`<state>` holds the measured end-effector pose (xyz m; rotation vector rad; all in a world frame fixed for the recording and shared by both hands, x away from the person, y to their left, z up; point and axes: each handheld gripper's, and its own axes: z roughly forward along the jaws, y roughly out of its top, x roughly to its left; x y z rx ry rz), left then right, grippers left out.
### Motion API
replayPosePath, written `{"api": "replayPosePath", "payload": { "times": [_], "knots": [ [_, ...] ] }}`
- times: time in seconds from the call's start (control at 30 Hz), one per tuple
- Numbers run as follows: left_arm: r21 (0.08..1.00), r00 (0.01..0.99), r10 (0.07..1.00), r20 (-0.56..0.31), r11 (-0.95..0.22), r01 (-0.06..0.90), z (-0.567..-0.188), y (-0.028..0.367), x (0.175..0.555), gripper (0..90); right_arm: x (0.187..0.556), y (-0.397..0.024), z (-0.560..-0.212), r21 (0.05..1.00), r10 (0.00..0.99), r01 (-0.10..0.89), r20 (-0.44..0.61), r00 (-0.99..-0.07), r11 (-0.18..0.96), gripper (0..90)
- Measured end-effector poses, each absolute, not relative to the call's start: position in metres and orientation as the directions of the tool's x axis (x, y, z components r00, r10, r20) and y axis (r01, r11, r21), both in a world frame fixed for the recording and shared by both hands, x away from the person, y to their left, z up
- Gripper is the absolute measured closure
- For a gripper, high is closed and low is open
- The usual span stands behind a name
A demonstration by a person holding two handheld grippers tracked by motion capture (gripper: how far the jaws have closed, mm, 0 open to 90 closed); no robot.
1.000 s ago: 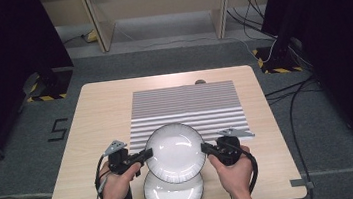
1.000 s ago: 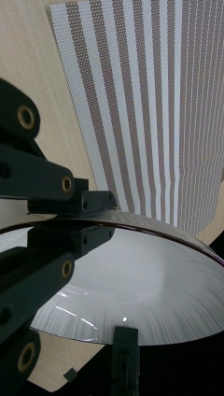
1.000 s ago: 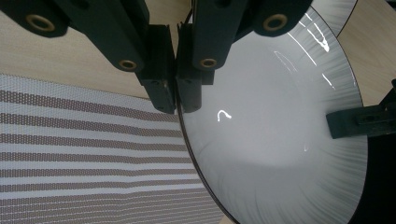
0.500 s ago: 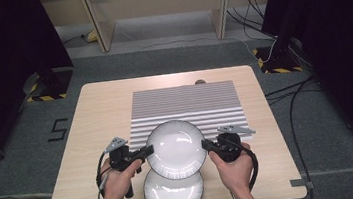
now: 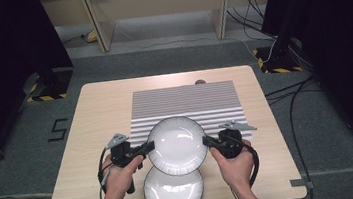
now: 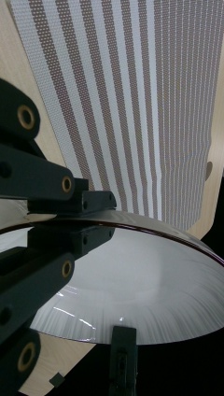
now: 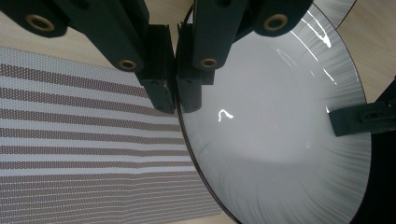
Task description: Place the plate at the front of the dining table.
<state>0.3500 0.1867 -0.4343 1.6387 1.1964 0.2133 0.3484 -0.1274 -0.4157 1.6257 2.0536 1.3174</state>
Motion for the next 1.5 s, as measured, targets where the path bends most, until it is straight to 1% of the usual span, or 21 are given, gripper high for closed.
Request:
{"api": "replayPosePath", "payload": {
  "times": [1.5],
  "knots": [
    [0.814, 0.484, 0.781, -0.394, 0.053, 0.578, -0.430, 0.181, 0.372, 84.6, 0.369, -0.130, -0.412, 0.745, 0.872, 0.667, 0.344, -0.349, -0.028, 86.2]
  ]
}}
